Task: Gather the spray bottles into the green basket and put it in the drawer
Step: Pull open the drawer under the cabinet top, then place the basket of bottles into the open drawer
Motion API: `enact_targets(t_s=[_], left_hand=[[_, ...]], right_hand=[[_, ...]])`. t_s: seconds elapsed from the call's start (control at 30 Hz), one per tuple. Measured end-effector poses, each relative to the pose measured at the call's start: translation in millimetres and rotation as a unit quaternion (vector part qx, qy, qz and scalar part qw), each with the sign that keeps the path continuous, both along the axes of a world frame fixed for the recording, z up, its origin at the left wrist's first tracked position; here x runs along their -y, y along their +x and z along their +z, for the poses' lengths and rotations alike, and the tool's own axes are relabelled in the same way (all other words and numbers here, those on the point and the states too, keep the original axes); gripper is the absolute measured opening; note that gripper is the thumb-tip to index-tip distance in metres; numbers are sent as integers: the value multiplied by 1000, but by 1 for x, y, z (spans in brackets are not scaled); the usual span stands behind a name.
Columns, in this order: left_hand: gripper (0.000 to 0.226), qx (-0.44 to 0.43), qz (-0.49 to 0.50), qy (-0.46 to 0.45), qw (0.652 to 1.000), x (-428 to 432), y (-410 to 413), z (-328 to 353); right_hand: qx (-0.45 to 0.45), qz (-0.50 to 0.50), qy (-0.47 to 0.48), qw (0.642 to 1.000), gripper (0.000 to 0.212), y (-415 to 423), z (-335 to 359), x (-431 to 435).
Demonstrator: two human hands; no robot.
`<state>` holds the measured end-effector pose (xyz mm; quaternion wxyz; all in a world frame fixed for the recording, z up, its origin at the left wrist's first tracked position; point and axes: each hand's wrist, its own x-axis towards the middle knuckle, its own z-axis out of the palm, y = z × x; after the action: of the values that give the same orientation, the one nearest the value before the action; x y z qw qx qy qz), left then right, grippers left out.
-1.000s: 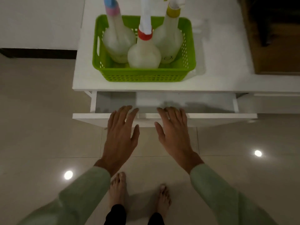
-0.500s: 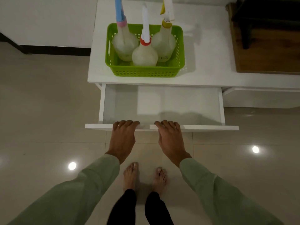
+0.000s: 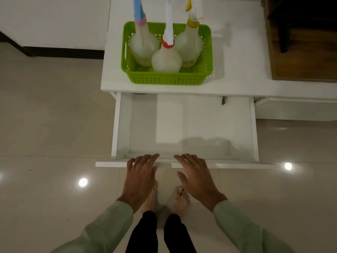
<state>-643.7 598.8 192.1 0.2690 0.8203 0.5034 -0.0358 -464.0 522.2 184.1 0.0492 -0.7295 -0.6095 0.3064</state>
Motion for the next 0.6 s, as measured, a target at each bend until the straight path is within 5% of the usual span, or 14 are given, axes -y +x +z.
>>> enact_targets(t_s=[0.1, 0.27, 0.6], left_hand=[[44, 98, 67, -34, 992, -25, 7, 20], [34, 255, 204, 75, 942, -102, 37, 73], [38, 253, 219, 162, 928, -221, 90, 100]], right_hand=[[-73, -54, 35, 995, 54, 15, 23, -22], [-145, -254, 226, 929, 34, 53, 68, -94], [-96, -330, 286, 895, 41, 104, 93, -221]])
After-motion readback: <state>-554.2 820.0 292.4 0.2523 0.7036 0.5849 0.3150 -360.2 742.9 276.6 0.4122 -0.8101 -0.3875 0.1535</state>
